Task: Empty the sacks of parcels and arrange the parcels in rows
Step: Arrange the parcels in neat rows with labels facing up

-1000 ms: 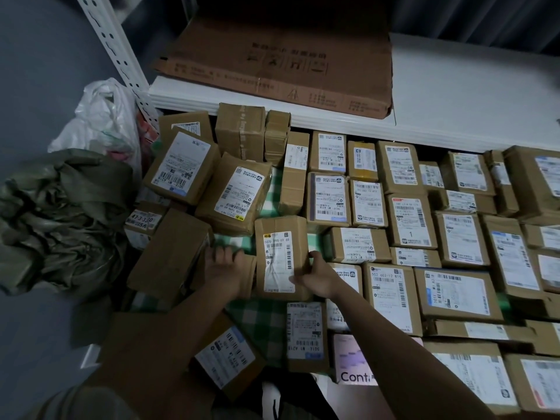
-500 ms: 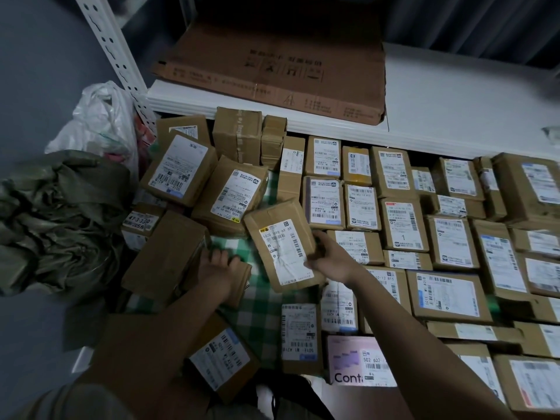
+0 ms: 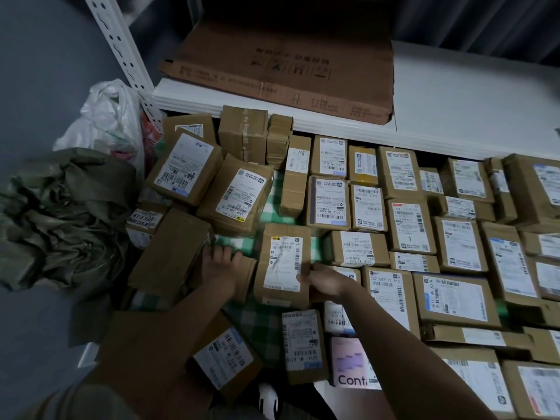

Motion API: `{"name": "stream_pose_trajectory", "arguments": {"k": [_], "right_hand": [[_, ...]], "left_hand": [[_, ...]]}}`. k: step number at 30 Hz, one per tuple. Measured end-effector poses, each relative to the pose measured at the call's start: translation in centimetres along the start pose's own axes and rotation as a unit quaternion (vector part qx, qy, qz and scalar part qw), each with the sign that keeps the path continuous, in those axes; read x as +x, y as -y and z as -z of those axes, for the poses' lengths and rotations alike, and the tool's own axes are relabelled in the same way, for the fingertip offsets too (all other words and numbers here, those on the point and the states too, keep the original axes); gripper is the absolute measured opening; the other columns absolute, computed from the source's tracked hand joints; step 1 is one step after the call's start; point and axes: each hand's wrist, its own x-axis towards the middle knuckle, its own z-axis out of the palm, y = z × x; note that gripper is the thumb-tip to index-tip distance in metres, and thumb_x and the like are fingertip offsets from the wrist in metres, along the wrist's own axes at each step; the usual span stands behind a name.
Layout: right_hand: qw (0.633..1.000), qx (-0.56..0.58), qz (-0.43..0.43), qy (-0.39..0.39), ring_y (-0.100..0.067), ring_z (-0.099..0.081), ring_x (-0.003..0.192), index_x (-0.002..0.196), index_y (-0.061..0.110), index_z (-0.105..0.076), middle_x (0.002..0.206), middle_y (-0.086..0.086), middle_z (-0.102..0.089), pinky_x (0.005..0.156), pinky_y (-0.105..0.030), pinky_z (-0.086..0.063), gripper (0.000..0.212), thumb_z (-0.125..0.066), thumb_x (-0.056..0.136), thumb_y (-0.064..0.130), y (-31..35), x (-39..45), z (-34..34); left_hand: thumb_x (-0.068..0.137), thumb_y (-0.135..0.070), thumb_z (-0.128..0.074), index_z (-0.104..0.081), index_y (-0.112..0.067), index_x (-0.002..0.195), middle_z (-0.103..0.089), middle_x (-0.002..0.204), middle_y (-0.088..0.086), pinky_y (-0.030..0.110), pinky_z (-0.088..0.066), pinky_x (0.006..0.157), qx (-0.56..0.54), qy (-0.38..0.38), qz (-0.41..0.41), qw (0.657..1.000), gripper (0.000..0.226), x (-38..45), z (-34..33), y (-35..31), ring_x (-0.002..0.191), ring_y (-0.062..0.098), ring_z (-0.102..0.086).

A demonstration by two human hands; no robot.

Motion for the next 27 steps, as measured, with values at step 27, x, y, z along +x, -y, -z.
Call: {"name": "stream_pose_trajectory", "arguments": {"k": [27], "right_hand": [[0.855,-0.434,0.075,-0.273,-0.034,-0.014,0.143,0.152,0.026,-0.021,0.159,-0.002,-0.015,0.112,-0.046,-0.03,0.066,-0.05,0.093,0.018,-4.3,0.4,5.7]], "left_hand": [[0.068,-0.07,-0.066,-0.012,-0.005,0.151,-0.026,0.155,0.014,0.054,0.031,0.103,-0.203,-0.068,-0.118,0.97,0.118,2.7,0.4,-6.2,0.147,0.027,-0.012]]}}
